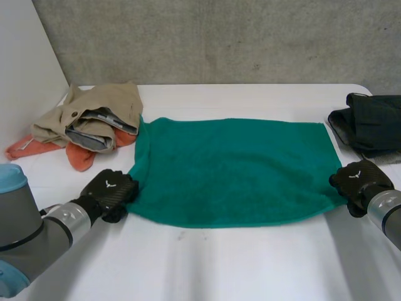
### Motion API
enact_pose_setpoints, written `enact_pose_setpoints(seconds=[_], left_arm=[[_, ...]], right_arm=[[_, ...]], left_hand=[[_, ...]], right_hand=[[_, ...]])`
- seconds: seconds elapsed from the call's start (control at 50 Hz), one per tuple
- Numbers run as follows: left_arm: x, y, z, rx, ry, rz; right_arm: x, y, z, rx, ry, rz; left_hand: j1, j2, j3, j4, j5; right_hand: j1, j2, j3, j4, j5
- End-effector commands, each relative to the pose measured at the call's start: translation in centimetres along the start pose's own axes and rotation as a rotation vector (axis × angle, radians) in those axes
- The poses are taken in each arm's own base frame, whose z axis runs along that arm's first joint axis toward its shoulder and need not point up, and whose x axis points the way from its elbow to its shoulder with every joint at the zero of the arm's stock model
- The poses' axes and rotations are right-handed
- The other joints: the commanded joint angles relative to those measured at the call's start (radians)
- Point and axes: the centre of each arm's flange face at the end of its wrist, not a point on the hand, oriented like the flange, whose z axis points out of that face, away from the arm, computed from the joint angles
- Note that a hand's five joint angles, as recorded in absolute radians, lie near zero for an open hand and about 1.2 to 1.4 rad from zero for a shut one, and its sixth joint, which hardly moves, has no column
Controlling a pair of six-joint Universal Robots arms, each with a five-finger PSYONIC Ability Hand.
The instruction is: Fold the laundry.
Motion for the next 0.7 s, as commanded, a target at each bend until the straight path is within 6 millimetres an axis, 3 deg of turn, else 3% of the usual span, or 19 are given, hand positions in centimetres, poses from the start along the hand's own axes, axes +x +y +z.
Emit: enact_pose_setpoints(seconds=[0.02,0.12,0.2,0.28,0.42,0.54,0.58,0.66,0.7], left_arm=[[-0.9,-1.8,-1.2,0.012,-0.092,0.023],[1.1,-3.8,-4.7,0.025,-0.131,0.059],[2.9,-4.3,-7.5,-0.007,-0.125,0.067],[4.4,-3.7,-10.5,-0.114,-0.117,0.045],[7.2,-2.0,-14.7,-0.331,-0.055,0.034],[6.9,-2.1,-13.6,-0.289,-0.08,0.052],[6.3,-2.5,-12.2,-0.238,-0.107,0.065],[4.7,-3.7,-8.8,-0.121,-0.172,0.099],[3.9,-4.3,-7.2,-0.072,-0.198,0.115]], right_arm=[[0.1,-0.1,-0.4,-0.011,0.0,-0.008],[0.3,-0.6,-2.4,-0.049,-0.039,-0.081],[0.5,-0.2,-4.5,-0.123,-0.096,-0.138],[0.2,0.4,-7.5,-0.196,-0.168,-0.218],[0.9,1.7,-9.4,-0.263,-0.177,-0.278],[1.3,1.8,-8.8,-0.248,-0.156,-0.279],[1.2,1.9,-8.2,-0.233,-0.163,-0.284],[1.8,2.5,-4.9,-0.219,-0.127,-0.284],[2.2,1.5,-3.0,-0.17,-0.081,-0.269]], left_hand=[[0.251,0.214,0.217,0.211,0.232],[0.251,0.214,0.217,0.211,0.232],[0.251,0.214,0.217,0.211,0.232],[0.251,0.214,0.217,0.211,0.232],[0.251,0.214,0.217,0.211,0.232],[0.251,0.214,0.217,0.211,0.232],[0.251,0.214,0.217,0.211,0.232],[0.251,0.214,0.217,0.211,0.232],[0.251,0.214,0.217,0.211,0.232]], right_hand=[[0.259,0.209,0.197,0.195,0.202],[0.259,0.209,0.197,0.195,0.202],[0.259,0.209,0.197,0.195,0.202],[0.259,0.209,0.197,0.195,0.202],[0.259,0.209,0.197,0.195,0.202],[0.259,0.209,0.197,0.195,0.202],[0.259,0.209,0.197,0.195,0.202],[0.259,0.209,0.197,0.195,0.202],[0.259,0.209,0.197,0.195,0.202]])
